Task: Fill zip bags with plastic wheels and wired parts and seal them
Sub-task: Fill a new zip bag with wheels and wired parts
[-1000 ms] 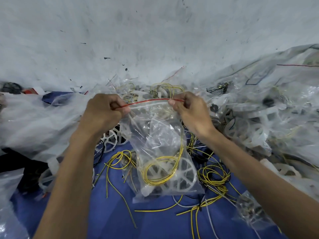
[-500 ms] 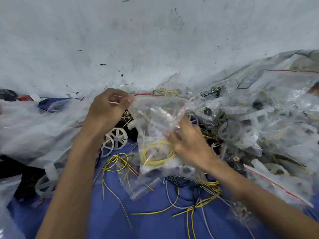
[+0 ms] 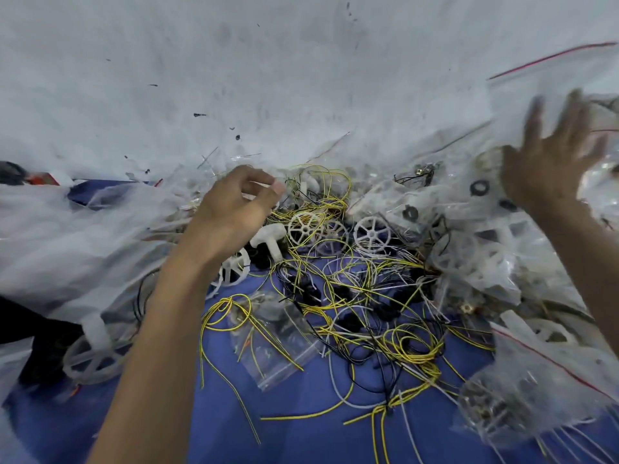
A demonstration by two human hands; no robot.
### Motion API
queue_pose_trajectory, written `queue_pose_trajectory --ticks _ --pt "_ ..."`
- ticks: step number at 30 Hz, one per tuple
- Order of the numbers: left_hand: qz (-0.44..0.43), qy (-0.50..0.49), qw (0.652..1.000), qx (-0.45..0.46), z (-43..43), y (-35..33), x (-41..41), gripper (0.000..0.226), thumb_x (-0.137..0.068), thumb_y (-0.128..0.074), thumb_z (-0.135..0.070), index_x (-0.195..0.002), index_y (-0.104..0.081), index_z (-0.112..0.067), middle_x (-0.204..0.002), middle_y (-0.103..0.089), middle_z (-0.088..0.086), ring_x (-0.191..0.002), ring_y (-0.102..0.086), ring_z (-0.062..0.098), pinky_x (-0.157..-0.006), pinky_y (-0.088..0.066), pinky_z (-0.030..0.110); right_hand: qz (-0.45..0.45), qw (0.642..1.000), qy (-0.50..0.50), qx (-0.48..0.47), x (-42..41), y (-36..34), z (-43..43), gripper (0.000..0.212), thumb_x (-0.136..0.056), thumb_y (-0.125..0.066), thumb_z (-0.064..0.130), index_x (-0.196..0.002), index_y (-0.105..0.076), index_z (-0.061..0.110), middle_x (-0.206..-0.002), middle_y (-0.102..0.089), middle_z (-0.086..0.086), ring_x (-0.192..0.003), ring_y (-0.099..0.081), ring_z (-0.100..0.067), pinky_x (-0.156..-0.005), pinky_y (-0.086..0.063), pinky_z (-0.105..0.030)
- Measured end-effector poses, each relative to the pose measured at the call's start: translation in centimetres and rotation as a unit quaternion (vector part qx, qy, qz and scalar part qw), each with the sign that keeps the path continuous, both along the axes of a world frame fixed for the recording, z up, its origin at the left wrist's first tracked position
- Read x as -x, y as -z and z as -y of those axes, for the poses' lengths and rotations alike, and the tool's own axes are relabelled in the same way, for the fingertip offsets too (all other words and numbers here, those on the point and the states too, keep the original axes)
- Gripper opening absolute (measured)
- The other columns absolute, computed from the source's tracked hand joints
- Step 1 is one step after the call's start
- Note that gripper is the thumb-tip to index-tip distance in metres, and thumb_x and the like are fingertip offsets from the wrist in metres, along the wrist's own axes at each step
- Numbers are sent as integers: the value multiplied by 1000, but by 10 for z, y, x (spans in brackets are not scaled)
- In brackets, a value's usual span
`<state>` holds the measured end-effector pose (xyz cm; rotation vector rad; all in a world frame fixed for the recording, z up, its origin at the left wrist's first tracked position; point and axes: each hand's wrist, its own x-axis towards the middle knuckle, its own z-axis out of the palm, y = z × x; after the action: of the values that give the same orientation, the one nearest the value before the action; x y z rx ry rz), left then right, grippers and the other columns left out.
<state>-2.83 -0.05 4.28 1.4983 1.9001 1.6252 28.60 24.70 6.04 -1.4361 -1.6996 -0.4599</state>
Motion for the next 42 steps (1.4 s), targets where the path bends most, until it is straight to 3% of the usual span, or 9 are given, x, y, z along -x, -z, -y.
queue_pose_trajectory --ticks 4,11,15,18,21,24,29,32,42 --pt "-33 32 998 38 1 3 -4 14 -90 -58 -42 -97 -58 -30 -96 -59 -9 -95 -63 16 -92 -49 43 166 978 12 124 9 10 3 70 -81 -45 69 -129 -44 18 -148 -17 -19 -130 -29 -46 -101 -28 -59" --pt "-43 22 998 26 5 1 0 14 -89 -59 -43 -96 -60 -30 -100 -60 -7 -89 -66 14 -89 -50 41 70 969 51 233 15 -9 -8 87 -68 -65 66 -124 -49 1 -125 -48 -29 -114 -48 -45 -92 -42 -45" --pt "-38 42 998 26 1 4 -3 5 -90 -59 -37 -91 -58 -32 -95 -60 -8 -82 -66 5 -77 -50 27 -26 955 82 283 -2 -14 -19 90 -79 -45 70 -135 -39 0 -145 -23 -32 -133 -24 -47 -106 -25 -54" --pt "-34 61 996 56 -7 13 -10 6 -91 -58 -34 -88 -59 -29 -86 -61 -11 -64 -62 -5 -61 -44 16 83 970 114 198 7 -10 -19 71 -83 -47 60 -134 -44 10 -152 -6 -22 -140 -3 -40 -108 -11 -63" --pt "-49 83 985 143 -13 25 -9 13 -92 -56 -34 -94 -59 -21 -87 -63 -4 -69 -62 0 -67 -49 21 242 970 35 -2 25 11 -20 41 -89 -39 41 -116 -59 18 -140 -35 -14 -130 -34 -30 -103 -24 -51" --pt "-36 76 977 196 -14 37 3 16 -92 -57 -33 -91 -61 -18 -90 -67 4 -78 -64 16 -86 -51 37 344 930 51 118 26 28 -29 53 -88 -27 60 -118 -59 30 -131 -52 -5 -121 -47 -24 -103 -28 -37" --pt "-97 -171 963 184 -20 53 55 24 -88 -58 -29 -106 -60 -13 -113 -64 10 -105 -58 27 -91 -49 39 270 943 39 190 31 17 -35 61 -82 -43 59 -121 -58 13 -131 -49 -17 -120 -43 -35 -106 -29 -44" --pt "-170 -332 885 280 -4 68 98 44 -86 -53 -28 -125 -49 -5 -131 -44 21 -122 -39 36 -98 -39 44 199 974 -35 101 50 17 -11 43 -83 -59 40 -113 -62 9 -127 -49 -22 -120 -43 -38 -103 -27 -53" --pt "-225 -316 828 406 38 84 136 30 -83 -62 -24 -108 -64 -7 -107 -63 21 -97 -60 36 -81 -50 38 116 916 -351 155 98 -11 92 23 -86 -59 36 -97 -71 19 -94 -69 0 -74 -60 -6 -74 -39 -19"
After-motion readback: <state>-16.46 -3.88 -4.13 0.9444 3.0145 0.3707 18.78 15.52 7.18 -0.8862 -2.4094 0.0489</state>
